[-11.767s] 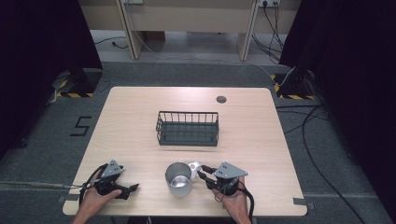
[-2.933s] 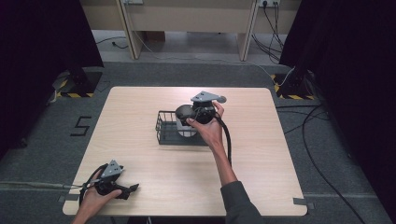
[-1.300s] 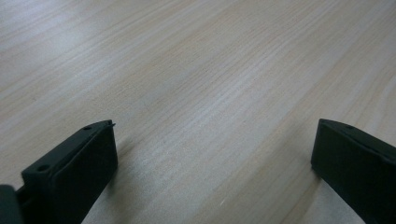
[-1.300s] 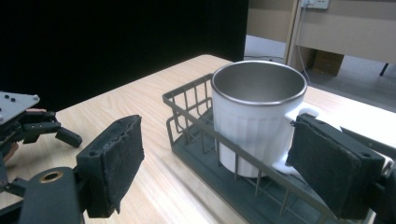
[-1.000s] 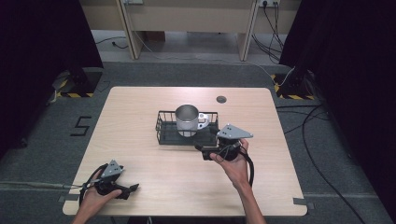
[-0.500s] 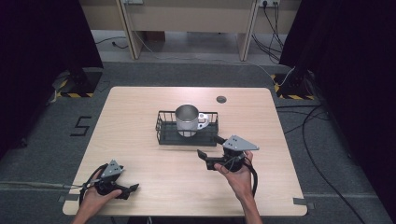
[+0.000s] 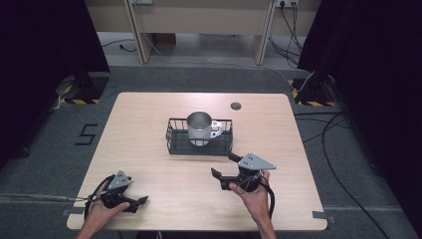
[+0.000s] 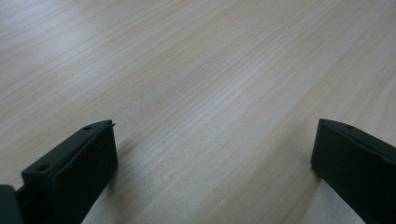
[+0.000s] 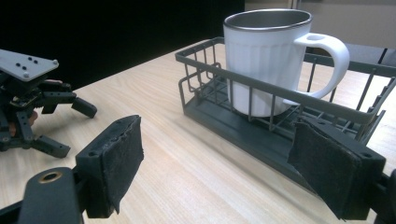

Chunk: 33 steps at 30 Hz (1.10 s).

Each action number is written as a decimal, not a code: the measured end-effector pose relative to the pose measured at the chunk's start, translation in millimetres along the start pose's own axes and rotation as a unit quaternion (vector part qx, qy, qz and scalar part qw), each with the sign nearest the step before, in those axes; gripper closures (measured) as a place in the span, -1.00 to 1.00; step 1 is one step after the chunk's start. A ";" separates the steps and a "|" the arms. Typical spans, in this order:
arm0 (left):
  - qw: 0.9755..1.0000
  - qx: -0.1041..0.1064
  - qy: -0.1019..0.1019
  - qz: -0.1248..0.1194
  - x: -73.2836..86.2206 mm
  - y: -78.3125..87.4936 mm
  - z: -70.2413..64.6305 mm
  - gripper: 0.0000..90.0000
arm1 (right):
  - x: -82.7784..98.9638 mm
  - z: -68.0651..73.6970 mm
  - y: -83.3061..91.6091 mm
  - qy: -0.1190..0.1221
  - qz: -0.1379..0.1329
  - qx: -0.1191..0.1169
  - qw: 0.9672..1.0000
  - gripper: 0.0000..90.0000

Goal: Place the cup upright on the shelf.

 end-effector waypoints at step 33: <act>1.000 0.000 0.000 0.000 0.0 0.0 0.0 -1.00 | 50.0 0.2 17.6 -0.023 0.040 0.002 0.999 -0.66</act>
Point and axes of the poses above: each handheld gripper's, and its own axes: y roughly backward along the jaws, x roughly out of its underside, z roughly to its left, the point moved 3 cm from there along -y, roughly forward along the jaws, and after that the axes turned 8 degrees about z, right-handed, at the moved point
